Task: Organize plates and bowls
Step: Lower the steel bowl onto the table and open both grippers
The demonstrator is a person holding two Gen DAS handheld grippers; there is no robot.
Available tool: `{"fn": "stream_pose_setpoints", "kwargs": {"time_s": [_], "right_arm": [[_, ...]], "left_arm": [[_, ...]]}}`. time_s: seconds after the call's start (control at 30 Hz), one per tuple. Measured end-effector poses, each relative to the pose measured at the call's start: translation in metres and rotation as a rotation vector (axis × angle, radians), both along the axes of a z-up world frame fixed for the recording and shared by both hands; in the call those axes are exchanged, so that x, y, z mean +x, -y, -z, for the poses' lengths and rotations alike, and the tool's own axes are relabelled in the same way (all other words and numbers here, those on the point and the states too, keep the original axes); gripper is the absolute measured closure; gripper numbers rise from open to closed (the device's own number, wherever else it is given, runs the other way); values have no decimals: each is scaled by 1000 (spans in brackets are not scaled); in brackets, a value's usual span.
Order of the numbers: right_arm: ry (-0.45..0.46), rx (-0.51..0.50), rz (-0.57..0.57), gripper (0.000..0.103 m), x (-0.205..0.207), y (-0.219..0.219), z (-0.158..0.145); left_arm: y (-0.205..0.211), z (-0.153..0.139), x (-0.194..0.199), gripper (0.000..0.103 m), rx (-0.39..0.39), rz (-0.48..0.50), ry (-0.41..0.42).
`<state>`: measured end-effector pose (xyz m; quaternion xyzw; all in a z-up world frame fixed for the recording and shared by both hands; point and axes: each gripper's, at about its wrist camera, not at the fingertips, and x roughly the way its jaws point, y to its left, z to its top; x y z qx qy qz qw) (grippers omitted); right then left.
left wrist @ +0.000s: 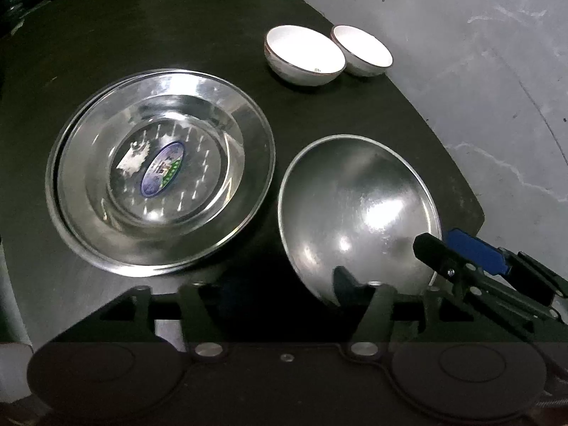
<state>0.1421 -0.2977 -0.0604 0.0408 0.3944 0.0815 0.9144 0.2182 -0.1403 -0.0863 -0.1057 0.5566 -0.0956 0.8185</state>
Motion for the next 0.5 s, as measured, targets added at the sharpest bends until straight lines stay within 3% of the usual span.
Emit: {"fn": "stream_pose_setpoints", "kwargs": {"time_s": [0.17, 0.27, 0.33, 0.5], "right_arm": [[28, -21, 15, 38, -12, 1, -6], [62, -25, 28, 18, -21, 3, -14], [76, -22, 43, 4, -26, 3, -20], [93, -41, 43, 1, -36, -4, -28]], "left_arm": [[-6, -9, -16, 26, 5, -31, 19], [-13, -19, -27, 15, 9, -71, 34], [-21, -28, -38, 15, 3, -97, 60], [-36, -41, -60, 7, -5, -138, 125]]}}
